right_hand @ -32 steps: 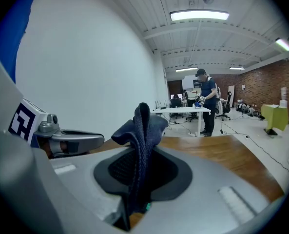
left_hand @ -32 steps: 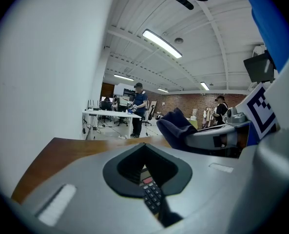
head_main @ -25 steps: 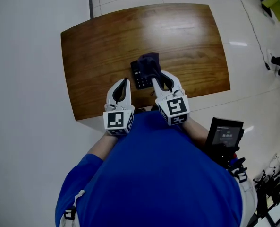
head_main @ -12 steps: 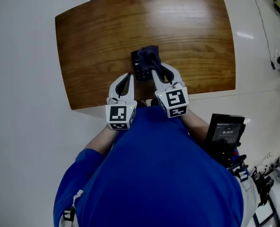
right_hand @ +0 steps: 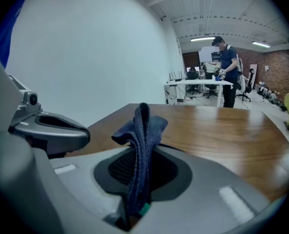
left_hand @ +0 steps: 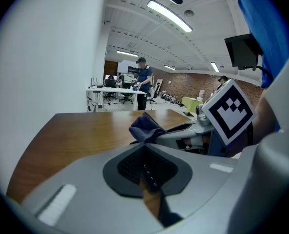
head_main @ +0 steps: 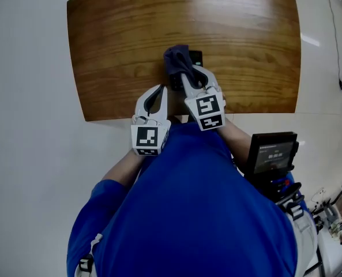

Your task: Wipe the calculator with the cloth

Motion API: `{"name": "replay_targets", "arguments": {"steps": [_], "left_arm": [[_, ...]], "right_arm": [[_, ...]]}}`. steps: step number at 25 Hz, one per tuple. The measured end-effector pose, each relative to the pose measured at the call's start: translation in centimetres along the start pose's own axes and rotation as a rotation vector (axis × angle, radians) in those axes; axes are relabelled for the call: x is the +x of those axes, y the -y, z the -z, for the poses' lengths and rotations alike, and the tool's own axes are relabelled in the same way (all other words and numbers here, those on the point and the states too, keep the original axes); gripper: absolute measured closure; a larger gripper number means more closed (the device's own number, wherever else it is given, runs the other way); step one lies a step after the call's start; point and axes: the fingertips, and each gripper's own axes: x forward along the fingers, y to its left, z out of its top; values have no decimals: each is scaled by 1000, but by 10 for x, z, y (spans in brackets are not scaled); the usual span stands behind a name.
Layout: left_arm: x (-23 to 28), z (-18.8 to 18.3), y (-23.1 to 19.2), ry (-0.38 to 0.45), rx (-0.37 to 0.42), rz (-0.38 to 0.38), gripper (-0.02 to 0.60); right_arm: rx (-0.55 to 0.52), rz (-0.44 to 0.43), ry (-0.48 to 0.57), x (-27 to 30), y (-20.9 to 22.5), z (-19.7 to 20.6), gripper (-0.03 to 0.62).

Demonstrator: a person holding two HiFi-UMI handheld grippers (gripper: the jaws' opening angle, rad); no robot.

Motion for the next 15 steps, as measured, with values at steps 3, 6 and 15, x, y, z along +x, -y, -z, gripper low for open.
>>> {"name": "replay_targets", "arguments": {"steps": [3,6,15], "left_arm": [[-6,-2,-1,-4,8,-14,575],[-7,-8,1,22,40,-21,575],[-1,-3,2,15,100,-15,575]], "right_arm": [[-40,-20,-20,8,-9,-2,531],[-89,-28,-52,16,-12,-1,531],[-138,-1,-135,26,-3,10,531]]}}
